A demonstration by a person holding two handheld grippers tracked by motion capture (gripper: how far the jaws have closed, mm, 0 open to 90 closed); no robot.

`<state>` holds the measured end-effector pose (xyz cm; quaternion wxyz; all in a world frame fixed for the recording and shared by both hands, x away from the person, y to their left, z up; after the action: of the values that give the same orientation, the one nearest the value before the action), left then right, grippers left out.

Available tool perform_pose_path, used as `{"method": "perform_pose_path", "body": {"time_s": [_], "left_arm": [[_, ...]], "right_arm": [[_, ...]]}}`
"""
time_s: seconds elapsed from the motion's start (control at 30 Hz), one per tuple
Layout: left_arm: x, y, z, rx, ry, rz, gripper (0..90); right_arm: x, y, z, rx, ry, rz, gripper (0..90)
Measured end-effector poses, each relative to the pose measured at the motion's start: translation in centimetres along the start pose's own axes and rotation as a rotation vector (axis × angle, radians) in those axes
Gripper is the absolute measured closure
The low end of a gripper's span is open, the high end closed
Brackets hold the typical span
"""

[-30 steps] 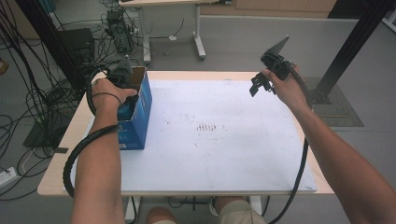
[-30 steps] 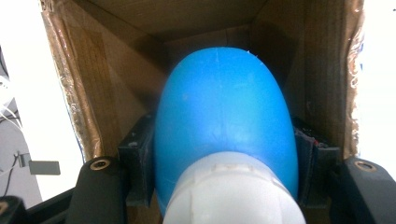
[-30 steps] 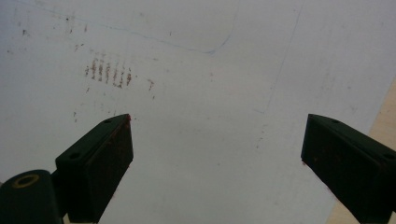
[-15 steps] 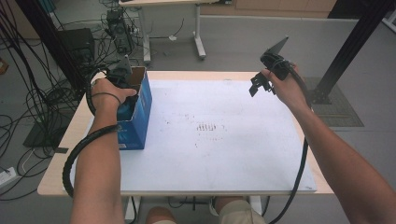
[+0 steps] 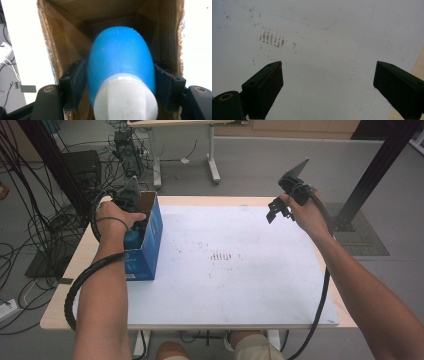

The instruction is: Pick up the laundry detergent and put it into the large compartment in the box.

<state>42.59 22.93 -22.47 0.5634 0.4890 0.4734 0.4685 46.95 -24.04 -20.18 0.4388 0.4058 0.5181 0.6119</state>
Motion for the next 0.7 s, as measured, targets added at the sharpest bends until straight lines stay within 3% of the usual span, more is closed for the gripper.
{"method": "perform_pose_path", "body": {"time_s": [0.37, 0.53, 0.7], "left_arm": [[-0.7, 2.5, -0.6, -0.019, -0.02, 0.017, 29.6], [-1.3, 4.3, -1.1, -0.045, -0.055, 0.006, 25.5], [-2.9, 6.0, -1.4, -0.069, -0.105, -0.019, 19.8]], "right_arm": [[0.5, 0.1, 0.2, -0.006, 0.01, 0.009, 9.0], [0.5, 0.0, 0.4, -0.004, 0.011, 0.008, 8.8], [0.6, -0.1, 0.5, -0.001, 0.014, 0.007, 8.8]]}}
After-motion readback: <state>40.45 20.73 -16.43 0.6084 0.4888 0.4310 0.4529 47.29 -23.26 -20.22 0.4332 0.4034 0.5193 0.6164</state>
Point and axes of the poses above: each handheld gripper's, and its own axes: y roughly backward along the jaws, z roughly out of its top, x roughly to its left, the point moved 7 cm from there along -y, roughly forward along the jaws, and after that the axes turned 7 degrees about -z, right-handed, at the moved point
